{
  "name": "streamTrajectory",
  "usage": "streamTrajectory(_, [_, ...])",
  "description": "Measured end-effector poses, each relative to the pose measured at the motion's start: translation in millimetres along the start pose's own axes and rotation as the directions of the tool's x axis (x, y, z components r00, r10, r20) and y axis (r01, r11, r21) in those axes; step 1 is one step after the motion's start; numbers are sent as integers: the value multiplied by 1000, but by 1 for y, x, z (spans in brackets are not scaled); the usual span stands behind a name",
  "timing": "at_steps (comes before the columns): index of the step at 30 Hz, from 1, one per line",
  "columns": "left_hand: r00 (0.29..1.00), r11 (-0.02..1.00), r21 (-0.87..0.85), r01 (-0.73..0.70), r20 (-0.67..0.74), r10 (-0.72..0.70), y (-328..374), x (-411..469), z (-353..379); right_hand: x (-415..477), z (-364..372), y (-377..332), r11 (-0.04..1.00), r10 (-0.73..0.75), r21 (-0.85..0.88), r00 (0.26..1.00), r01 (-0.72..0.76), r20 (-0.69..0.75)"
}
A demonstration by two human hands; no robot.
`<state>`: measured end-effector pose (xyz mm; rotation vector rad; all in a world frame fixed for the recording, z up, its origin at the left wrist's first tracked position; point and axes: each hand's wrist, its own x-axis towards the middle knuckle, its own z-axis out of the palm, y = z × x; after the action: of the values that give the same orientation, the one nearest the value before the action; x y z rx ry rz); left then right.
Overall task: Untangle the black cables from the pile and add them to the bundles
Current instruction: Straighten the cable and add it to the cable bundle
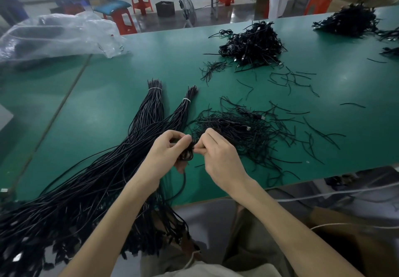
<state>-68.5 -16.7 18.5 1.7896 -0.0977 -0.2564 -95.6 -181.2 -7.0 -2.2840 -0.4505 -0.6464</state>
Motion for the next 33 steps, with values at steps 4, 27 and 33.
streamTrajectory(4, [961,978,-103,-181,195,198,-10,-4,-19,4,-2,3,999,49,19,999,-49,-23])
streamTrajectory(27, [976,989,105,101,183,-120,-11,8,-15,3,10,9,997,74,-37,997,-73,33])
streamTrajectory(33, [943,569,821,44,-222,247,-43,17,-36,47,-22,48,889,456,26,883,-456,-112])
